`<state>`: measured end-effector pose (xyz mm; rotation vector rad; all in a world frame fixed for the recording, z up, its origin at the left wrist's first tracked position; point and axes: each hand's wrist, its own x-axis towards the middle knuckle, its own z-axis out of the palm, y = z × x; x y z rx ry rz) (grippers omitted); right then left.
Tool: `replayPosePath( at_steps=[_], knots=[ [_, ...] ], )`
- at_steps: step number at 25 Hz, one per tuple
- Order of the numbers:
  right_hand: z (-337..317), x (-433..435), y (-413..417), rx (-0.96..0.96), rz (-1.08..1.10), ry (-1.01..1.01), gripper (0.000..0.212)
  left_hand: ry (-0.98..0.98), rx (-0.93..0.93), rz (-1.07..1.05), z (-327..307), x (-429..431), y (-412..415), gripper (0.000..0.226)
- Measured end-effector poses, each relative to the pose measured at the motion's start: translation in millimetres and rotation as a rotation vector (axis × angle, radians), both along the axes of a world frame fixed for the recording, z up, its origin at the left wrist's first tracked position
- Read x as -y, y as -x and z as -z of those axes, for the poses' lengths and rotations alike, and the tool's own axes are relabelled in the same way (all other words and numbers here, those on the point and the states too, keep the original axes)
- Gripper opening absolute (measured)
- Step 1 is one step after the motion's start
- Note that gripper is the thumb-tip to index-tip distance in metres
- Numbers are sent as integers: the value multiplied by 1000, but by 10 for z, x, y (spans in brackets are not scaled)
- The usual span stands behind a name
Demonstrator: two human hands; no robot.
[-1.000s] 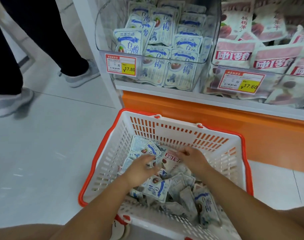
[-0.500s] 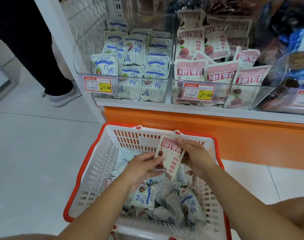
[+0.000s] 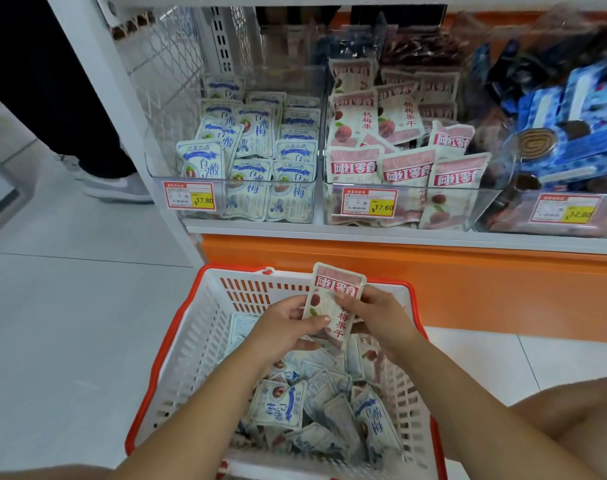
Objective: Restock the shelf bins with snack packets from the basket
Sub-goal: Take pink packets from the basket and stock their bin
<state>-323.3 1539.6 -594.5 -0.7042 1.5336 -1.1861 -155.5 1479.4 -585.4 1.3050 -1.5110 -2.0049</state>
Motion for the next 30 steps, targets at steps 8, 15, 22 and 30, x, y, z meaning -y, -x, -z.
replayPosePath(
  at_steps=[8,15,22,30],
  knots=[
    [-786,-17,110,-129,-75,141,23,354,-44,6,-780,89,226,34],
    [-1985,379,1012,-329,173,343,16,896,7,-55,-1698,629,596,23],
    [-2180,1122,1489,-567,248,224,13,1383,580,207,-1862,1372,1310,30],
    [-1991,1291,1732,-672,76,37,37,1351,928,413,-1945,1687,1536,19]
  ],
)
